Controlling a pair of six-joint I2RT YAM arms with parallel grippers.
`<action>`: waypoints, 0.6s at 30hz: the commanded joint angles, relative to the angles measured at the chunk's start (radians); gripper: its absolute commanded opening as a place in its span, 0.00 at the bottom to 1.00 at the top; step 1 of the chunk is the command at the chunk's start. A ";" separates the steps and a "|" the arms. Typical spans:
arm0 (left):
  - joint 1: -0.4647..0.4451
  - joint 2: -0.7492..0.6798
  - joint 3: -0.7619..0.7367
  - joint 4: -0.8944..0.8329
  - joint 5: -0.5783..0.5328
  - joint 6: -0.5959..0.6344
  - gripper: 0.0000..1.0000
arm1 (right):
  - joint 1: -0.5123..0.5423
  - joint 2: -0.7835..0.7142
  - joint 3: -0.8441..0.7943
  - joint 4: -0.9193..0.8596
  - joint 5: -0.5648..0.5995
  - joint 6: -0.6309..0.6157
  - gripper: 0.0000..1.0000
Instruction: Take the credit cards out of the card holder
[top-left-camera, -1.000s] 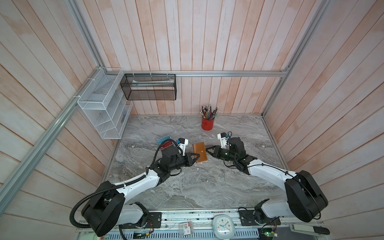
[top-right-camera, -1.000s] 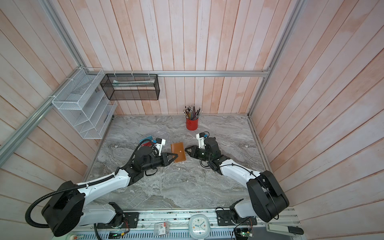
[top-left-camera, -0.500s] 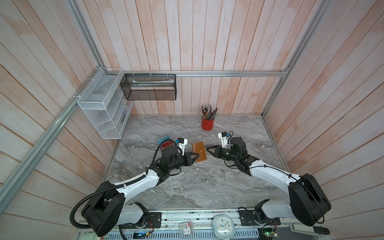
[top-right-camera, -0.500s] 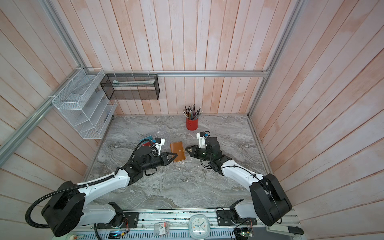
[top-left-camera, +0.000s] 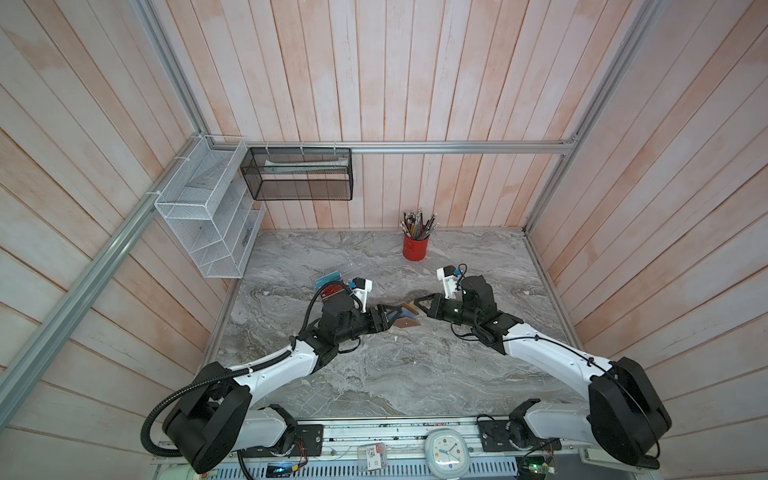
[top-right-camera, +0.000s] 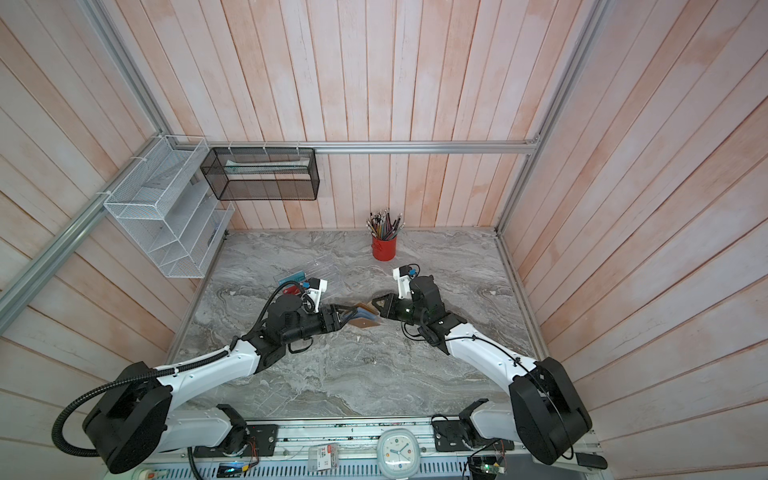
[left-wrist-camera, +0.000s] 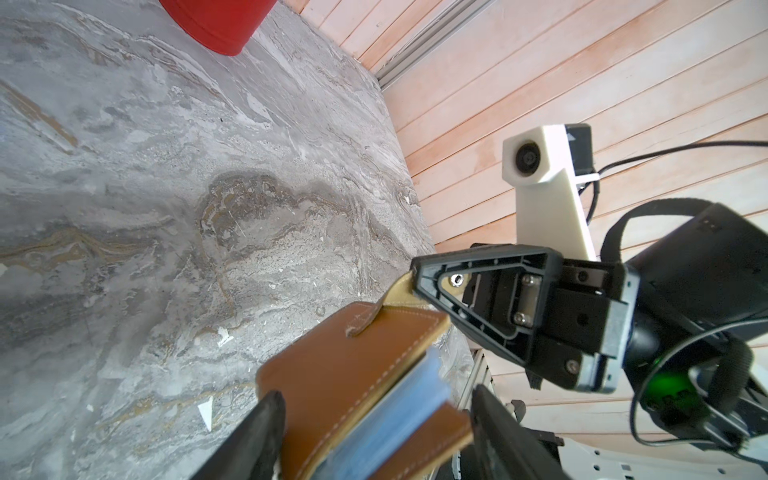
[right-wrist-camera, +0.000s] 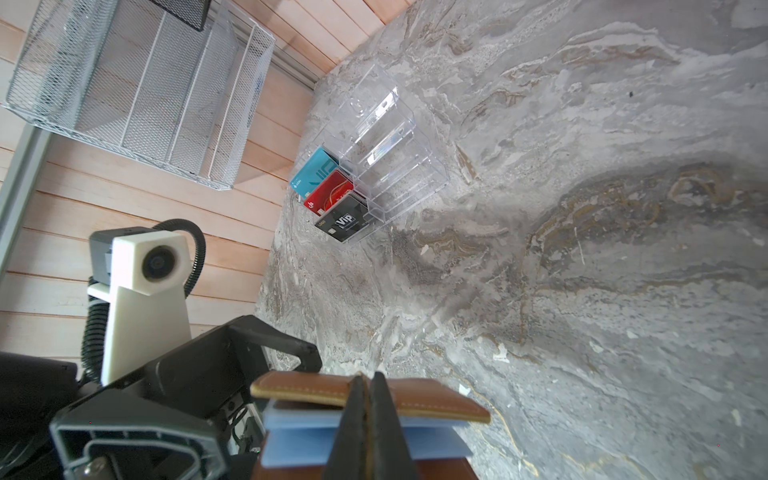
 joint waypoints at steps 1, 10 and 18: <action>0.004 0.012 -0.025 0.044 -0.005 -0.004 0.74 | 0.015 0.004 0.026 -0.036 0.028 -0.018 0.00; 0.004 0.032 -0.057 0.065 -0.016 -0.014 1.00 | 0.037 0.022 0.022 -0.068 0.063 0.005 0.00; 0.010 0.031 -0.069 0.060 -0.023 -0.012 1.00 | 0.036 0.076 0.031 -0.078 0.066 0.005 0.00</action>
